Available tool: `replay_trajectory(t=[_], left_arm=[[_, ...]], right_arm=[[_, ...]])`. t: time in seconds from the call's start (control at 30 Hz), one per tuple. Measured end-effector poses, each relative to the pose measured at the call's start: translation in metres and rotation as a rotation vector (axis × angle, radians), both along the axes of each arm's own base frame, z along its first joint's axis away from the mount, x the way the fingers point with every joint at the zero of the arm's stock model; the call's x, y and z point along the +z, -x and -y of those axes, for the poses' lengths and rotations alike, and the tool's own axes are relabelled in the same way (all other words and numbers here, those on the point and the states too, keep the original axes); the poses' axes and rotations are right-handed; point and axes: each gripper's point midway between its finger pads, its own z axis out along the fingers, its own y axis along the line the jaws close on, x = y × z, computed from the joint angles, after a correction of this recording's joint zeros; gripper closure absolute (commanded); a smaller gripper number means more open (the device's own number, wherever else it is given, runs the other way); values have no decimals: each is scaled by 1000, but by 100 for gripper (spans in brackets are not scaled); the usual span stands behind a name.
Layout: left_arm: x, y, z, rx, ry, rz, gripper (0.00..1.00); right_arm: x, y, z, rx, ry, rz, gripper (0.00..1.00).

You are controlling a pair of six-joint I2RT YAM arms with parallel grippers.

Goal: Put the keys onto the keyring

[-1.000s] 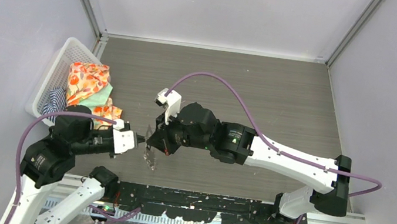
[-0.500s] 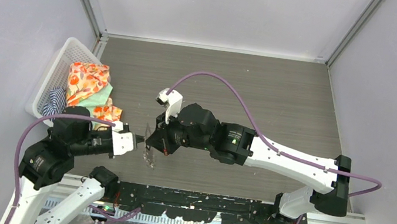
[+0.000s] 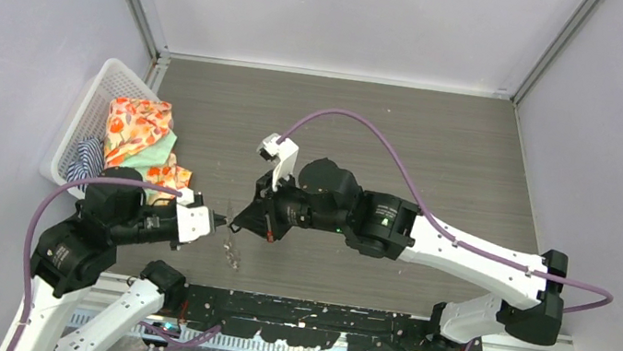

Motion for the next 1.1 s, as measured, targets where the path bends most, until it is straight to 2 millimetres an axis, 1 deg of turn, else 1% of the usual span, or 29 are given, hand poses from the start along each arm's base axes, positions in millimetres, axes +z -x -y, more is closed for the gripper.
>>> replay_trajectory(t=[0.1, 0.23, 0.5, 0.8, 1.1], left_arm=[[0, 0, 0, 1, 1, -3, 100], [0, 0, 0, 2, 2, -5, 100], [0, 0, 0, 3, 2, -6, 100], [-1, -1, 0, 4, 2, -7, 100], [-4, -2, 1, 7, -2, -18, 100]], right_arm=[[6, -1, 5, -4, -11, 2, 99], [2, 1, 7, -1, 9, -12, 99], [-8, 3, 1, 21, 48, -34, 99], [-4, 3, -5, 26, 45, -39, 99], [-12, 0, -10, 21, 74, -51, 99]])
